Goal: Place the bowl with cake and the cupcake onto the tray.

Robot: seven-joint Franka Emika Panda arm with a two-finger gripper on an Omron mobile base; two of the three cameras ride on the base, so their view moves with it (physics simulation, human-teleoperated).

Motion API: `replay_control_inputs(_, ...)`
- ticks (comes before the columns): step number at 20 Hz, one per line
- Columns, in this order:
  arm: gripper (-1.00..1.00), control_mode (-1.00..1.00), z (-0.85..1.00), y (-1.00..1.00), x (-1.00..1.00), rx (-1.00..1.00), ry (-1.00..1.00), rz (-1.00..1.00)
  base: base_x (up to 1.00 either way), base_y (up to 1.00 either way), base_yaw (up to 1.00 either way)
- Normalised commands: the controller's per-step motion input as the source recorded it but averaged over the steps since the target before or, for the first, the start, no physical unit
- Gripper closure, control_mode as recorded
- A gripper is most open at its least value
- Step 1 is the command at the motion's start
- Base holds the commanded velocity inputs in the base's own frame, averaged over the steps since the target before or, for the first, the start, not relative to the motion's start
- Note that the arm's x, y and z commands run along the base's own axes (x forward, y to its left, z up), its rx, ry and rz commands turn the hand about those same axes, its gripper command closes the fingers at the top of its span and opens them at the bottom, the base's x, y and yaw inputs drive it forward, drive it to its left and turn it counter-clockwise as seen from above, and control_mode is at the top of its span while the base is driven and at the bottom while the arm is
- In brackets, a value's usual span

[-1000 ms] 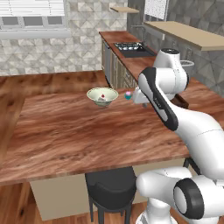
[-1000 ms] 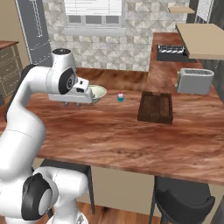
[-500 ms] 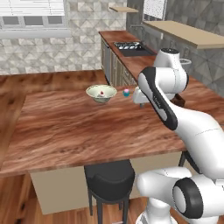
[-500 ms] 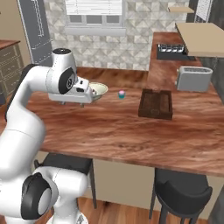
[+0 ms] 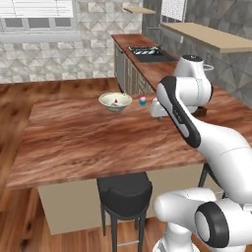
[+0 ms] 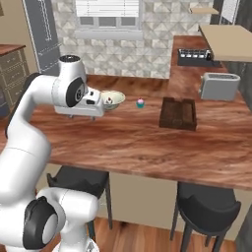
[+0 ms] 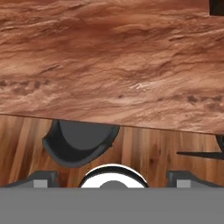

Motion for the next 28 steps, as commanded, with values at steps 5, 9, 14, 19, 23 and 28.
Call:
replay_control_inputs(5, -1.00, 1.00, 0.00, 0.00, 0.00, 0.00, 0.00, 0.00, 0.00, 0.76, 0.00)
replay_control_inputs(9, -1.00, 1.00, 0.00, 0.00, 0.00, 0.00, 0.00, 0.00, 0.00, 0.86, 0.00)
replay_control_inputs(14, -1.00, 1.00, 0.00, 0.00, 0.00, 0.00, 0.00, 0.00, 0.00, 0.88, 0.00)
replay_control_inputs(19, -1.00, 1.00, 0.00, 0.00, 0.00, 0.00, 0.00, 0.00, 0.00, 0.87, 0.00)
replay_control_inputs(23, -1.00, 1.00, 0.00, 0.00, 0.00, 0.00, 0.00, 0.00, 0.01, 0.86, 0.00)
replay_control_inputs(28, -1.00, 1.00, 0.00, 0.00, 0.00, 0.00, 0.00, 0.00, 0.09, 0.87, 0.00)
